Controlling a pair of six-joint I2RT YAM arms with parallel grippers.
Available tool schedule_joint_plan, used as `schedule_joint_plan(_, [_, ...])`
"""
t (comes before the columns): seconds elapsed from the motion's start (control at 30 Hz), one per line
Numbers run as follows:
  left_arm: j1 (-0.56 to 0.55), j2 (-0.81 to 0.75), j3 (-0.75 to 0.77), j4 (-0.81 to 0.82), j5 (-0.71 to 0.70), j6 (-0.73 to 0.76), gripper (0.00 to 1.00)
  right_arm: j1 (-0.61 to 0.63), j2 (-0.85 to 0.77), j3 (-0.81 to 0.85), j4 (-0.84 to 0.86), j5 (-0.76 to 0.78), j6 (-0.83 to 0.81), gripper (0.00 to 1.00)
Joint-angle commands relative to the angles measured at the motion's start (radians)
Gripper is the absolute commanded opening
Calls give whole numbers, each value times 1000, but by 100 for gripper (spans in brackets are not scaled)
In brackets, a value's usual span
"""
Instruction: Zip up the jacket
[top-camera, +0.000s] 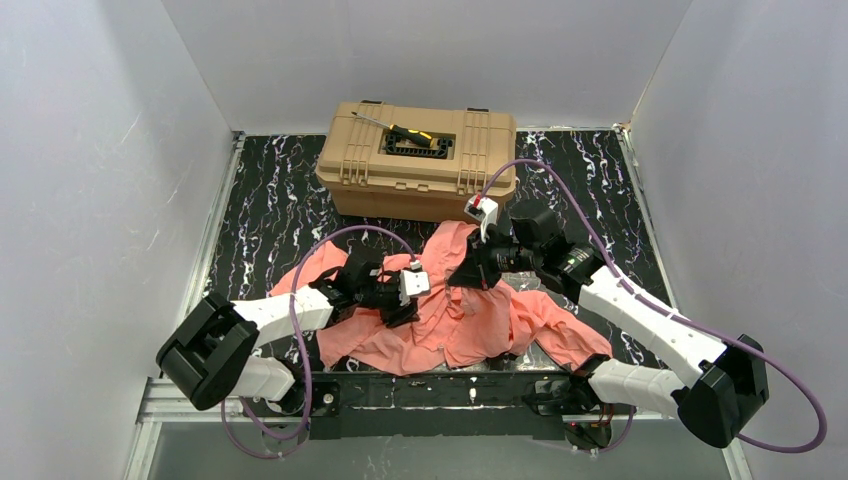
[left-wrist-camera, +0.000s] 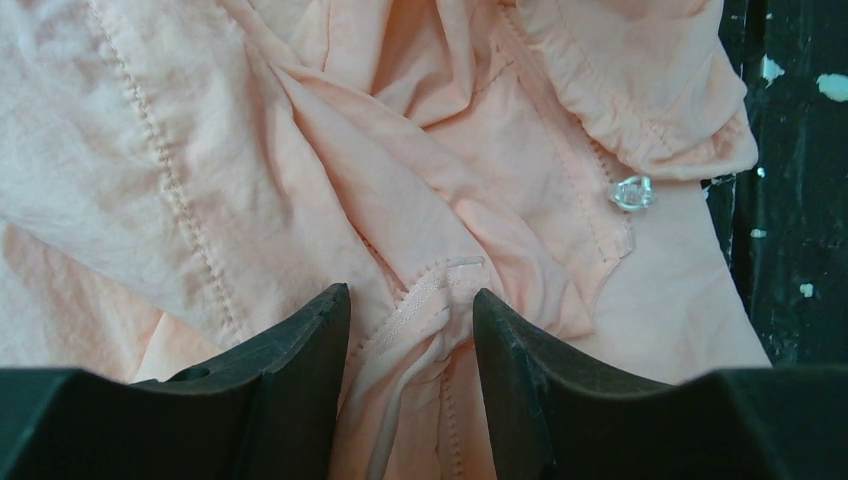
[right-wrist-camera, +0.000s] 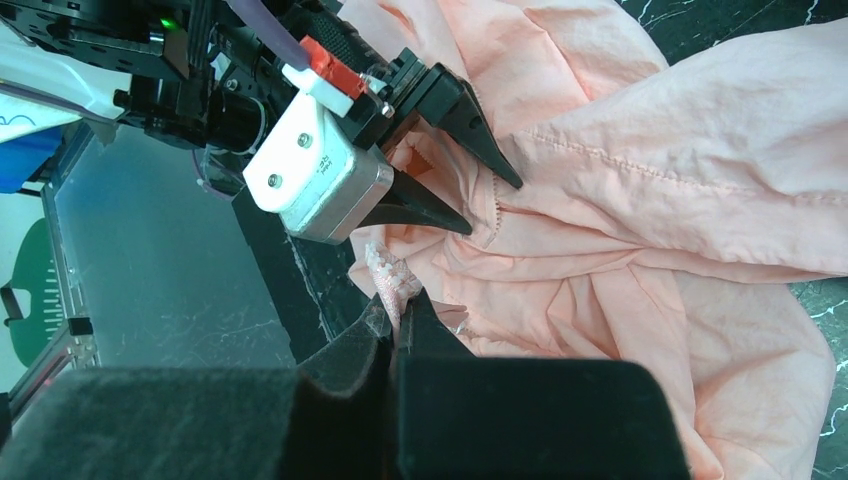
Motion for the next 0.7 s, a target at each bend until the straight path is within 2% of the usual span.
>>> schedule_joint_plan(0.0, [-3,-5,-13,-1,0,55,47,-6,-2,1,40,-7,-10,1])
schedule_joint_plan(0.17, [-3,8,-17,0,4,114,37,-8,-7,3,40,-6,-8,1])
schedule_joint_plan(0.3, [-3,3,-21,1,16,145,13,-11,-5,4,40,-8,-7,1])
schedule_joint_plan(0.37, [-3,-11,-20,1,15,137,6,-13,-5,3,40,-9,-8,1])
schedule_joint_plan(0.53, [-3,-78,-6,-9,-1,66,5,-17,2,9,42,-12,-8,1])
schedule_joint_plan(0.67, [-1,-188,39,-81,-18,26,4,-21,12,16,51,-20,-10,1])
